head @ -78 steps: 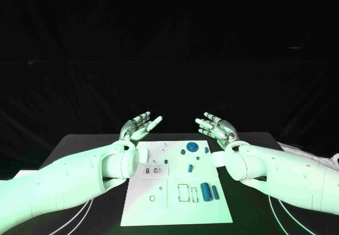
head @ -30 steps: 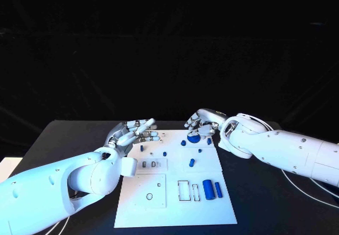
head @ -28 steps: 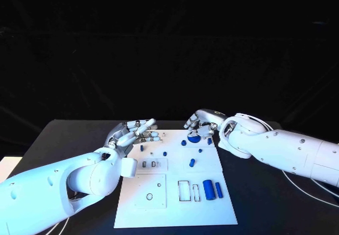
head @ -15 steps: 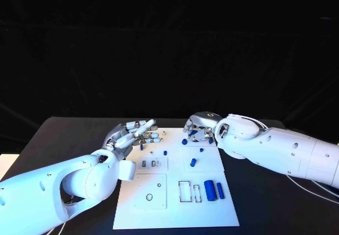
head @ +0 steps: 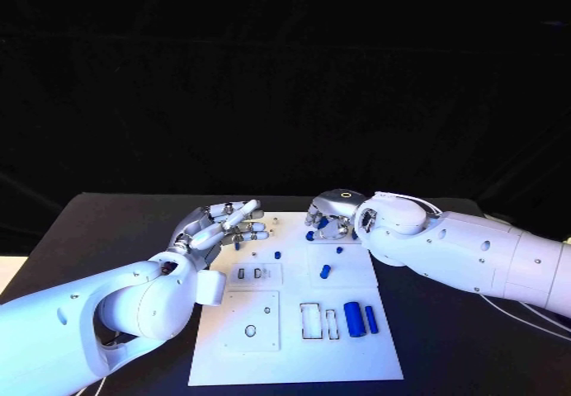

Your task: Assemble the parts on the task board

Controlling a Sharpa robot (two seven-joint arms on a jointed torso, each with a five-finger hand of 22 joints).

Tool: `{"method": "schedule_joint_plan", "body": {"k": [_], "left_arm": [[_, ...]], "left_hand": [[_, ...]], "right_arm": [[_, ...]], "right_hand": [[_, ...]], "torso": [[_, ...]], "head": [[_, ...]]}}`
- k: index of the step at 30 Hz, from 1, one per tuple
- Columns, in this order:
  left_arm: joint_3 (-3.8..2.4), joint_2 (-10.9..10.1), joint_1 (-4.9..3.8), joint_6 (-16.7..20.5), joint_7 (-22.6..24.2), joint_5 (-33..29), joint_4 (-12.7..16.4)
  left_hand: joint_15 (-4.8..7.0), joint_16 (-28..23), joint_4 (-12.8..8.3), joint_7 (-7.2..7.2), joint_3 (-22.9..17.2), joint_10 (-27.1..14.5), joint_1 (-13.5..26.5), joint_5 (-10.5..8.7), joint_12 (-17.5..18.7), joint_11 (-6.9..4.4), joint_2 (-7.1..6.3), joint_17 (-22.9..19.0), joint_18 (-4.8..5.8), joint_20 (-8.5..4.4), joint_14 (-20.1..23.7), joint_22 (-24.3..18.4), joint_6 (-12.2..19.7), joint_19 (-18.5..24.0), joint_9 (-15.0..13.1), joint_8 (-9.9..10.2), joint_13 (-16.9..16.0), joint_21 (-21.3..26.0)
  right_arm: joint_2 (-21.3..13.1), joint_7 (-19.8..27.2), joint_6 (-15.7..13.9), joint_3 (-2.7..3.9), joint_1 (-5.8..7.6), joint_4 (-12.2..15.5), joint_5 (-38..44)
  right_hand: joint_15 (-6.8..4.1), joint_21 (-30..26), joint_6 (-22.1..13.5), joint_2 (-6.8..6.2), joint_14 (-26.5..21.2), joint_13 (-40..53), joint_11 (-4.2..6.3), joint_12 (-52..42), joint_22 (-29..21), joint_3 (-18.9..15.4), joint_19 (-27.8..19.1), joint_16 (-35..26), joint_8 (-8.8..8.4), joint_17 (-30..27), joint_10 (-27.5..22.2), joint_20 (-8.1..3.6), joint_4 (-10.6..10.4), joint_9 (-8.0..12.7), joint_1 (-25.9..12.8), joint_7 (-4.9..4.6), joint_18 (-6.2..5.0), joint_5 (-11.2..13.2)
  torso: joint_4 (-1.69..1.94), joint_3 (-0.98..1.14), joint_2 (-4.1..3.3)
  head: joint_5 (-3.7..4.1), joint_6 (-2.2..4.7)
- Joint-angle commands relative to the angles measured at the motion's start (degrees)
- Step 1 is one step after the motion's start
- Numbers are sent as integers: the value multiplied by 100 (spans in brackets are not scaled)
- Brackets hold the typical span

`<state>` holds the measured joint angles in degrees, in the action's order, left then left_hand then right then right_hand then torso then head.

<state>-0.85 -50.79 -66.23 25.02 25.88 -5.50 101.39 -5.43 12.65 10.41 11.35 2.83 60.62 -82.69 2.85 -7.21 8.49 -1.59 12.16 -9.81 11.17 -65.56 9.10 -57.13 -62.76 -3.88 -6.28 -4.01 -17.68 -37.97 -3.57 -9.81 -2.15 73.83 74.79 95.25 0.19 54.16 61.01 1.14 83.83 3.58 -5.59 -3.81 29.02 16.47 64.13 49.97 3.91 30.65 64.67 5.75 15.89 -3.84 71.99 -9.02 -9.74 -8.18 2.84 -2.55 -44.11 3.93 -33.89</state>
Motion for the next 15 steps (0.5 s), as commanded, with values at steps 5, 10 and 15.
{"method": "schedule_joint_plan", "body": {"k": [5, 10, 15], "left_arm": [[-12, -2, -18, -96, 11, -62, 30], [-14, -6, -26, -96, 12, -73, 31], [-14, -11, -32, -95, 12, -77, 29]], "left_hand": [[4, -16, -52, 11, 10, -12, -18, -2, 37, 4, 62, 17, -51, 4, -41, 7, -17, -49, 10, 52, 11, -23], [2, -22, -61, 12, 11, -15, -23, -2, 42, 5, 64, 21, -50, 4, -36, 6, -17, -48, 10, 57, 12, -21], [0, -28, -69, 12, 12, -17, -28, -2, 48, 7, 67, 26, -49, 5, -31, 5, -16, -47, 10, 61, 13, -19]], "right_arm": [[72, -47, 201, 2, 0, -97, 171], [102, -38, 250, 2, -2, -123, 172], [126, -38, 333, 1, -6, -145, 175]], "right_hand": [[-17, 138, 89, -4, -28, 1, 26, 12, 151, 85, -10, 145, 3, 152, 24, 7, -11, -10, -58, 15, -63, 47], [-22, 182, 112, 2, -29, 1, 31, 11, 196, 115, -6, 194, 4, 206, 41, 4, -17, -11, -65, 23, -59, 59], [-29, 245, 154, 10, -35, 0, 41, 10, 256, 168, -4, 259, 6, 273, 74, -1, -26, -13, -77, 37, -52, 75]], "torso": [[28, -11, -47], [23, -14, -71], [19, -22, -85]], "head": [[-4, 7], [-26, -11], [14, -37]]}}
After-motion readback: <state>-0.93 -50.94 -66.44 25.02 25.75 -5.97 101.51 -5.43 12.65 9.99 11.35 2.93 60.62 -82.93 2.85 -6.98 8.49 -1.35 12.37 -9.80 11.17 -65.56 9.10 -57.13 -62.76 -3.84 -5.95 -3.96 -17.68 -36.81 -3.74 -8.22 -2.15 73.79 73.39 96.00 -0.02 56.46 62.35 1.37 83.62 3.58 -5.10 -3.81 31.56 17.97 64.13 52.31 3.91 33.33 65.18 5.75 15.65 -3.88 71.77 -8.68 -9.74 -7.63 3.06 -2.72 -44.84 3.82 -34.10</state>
